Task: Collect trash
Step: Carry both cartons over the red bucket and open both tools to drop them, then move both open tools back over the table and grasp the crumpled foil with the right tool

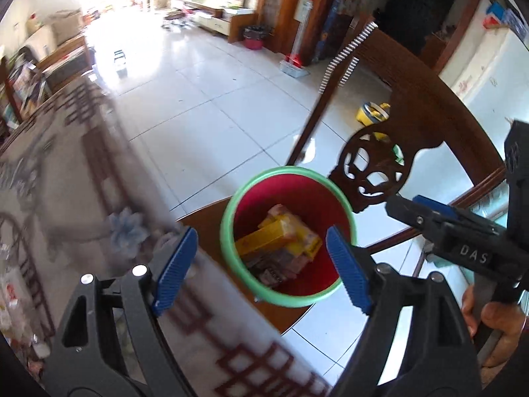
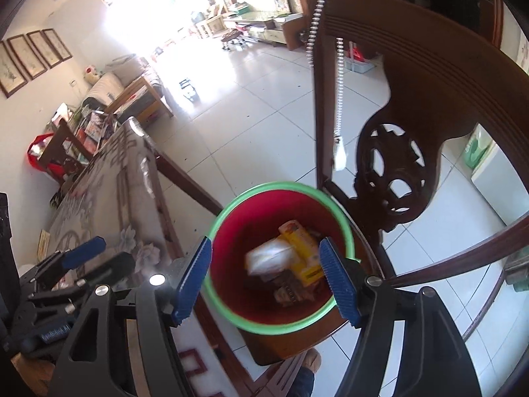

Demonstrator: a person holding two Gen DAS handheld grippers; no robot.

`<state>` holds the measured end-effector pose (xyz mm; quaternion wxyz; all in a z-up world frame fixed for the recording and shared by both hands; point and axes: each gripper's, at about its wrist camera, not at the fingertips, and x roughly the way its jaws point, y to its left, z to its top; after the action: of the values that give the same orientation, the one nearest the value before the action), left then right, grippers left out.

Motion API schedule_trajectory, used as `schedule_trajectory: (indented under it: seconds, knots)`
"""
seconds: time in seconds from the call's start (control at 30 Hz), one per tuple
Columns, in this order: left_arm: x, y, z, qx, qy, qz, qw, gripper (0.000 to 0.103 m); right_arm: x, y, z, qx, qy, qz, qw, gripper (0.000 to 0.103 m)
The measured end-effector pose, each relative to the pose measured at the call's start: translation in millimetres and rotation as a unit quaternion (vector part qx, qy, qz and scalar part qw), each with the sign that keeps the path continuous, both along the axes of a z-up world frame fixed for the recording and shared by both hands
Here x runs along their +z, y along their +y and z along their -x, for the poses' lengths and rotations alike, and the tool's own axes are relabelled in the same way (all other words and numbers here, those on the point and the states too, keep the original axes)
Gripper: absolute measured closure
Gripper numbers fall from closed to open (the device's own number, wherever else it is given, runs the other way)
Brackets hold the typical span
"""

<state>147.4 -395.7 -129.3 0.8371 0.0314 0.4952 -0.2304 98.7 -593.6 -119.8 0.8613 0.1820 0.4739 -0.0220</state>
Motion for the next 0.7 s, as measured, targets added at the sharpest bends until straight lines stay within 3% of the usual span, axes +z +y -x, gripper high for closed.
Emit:
schedule_trajectory:
  seconds: [0.27, 0.4, 0.53, 0.63, 0.7]
  knots:
    - [25, 112, 35, 0.105, -0.014, -0.015, 0.9943, 0.021, 1, 101, -7, 0.102, 0.006, -0.013, 0.995, 0.030]
    - [30, 191, 55, 0.175, -0.026, -0.032, 0.9836, 0.019, 1, 169, -4, 0.173, 0.012, -0.015, 0.985, 0.029]
    - [19, 268, 73, 0.248, -0.012, -0.050, 0.9673, 0.019, -11, 245, 10, 0.254, 0.049, -0.017, 0.966, 0.029]
    - [5, 322, 88, 0.301, 0.011, -0.044, 0.9527, 0.019, -25, 305, 25, 0.317, 0.074, -0.011, 0.945, 0.025]
    - [-3, 348, 98, 0.316, 0.021, -0.048, 0.9472, 0.019, -35, 334, 34, 0.349, 0.090, -0.008, 0.933, 0.025]
